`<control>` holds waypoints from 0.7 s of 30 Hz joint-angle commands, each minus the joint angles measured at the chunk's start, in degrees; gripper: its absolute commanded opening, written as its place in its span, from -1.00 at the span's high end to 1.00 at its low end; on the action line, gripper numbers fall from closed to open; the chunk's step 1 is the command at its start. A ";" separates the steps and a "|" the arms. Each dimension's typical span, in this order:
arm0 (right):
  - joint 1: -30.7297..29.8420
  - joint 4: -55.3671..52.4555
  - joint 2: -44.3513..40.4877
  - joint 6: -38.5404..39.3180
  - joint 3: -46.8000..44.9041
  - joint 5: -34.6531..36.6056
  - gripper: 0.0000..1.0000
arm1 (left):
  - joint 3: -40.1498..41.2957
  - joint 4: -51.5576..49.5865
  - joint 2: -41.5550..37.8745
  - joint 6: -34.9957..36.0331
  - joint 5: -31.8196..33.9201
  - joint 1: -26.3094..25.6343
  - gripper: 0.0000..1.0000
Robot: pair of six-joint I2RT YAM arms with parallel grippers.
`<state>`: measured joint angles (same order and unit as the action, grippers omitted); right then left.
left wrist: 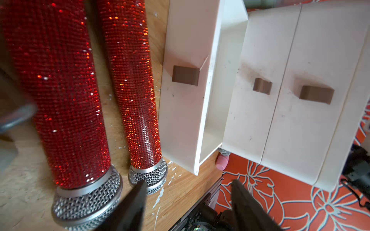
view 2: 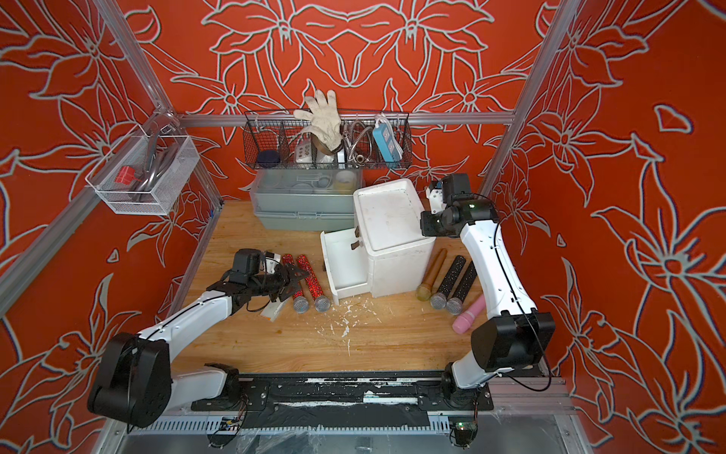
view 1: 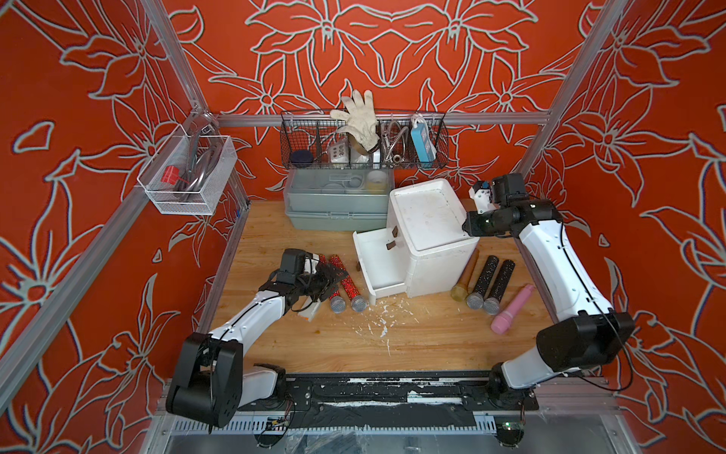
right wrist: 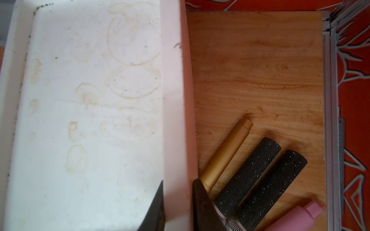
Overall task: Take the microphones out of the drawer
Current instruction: Close the drawer in the storage box.
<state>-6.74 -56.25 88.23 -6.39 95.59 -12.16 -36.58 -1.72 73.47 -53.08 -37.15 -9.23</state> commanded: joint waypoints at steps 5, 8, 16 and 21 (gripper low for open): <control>0.61 0.55 -0.33 -0.46 -1.37 -0.75 1.00 | -1.93 9.71 7.02 -2.17 5.04 -1.72 1.00; 0.59 0.62 -0.33 -0.58 -1.41 -1.24 1.00 | -3.25 12.91 10.60 -3.80 5.80 -1.85 1.00; 0.60 0.97 -0.24 -0.98 -1.53 -2.88 1.00 | -8.77 16.61 19.95 -4.89 6.10 -3.13 1.00; 0.59 1.05 -0.24 -1.14 -1.52 -3.66 1.00 | -10.44 18.74 24.51 -5.73 6.03 -4.25 1.00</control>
<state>-6.63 -55.88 88.01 -5.67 95.26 -12.93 -46.15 14.66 96.03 -58.24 -31.44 -12.78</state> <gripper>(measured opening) 0.219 0.047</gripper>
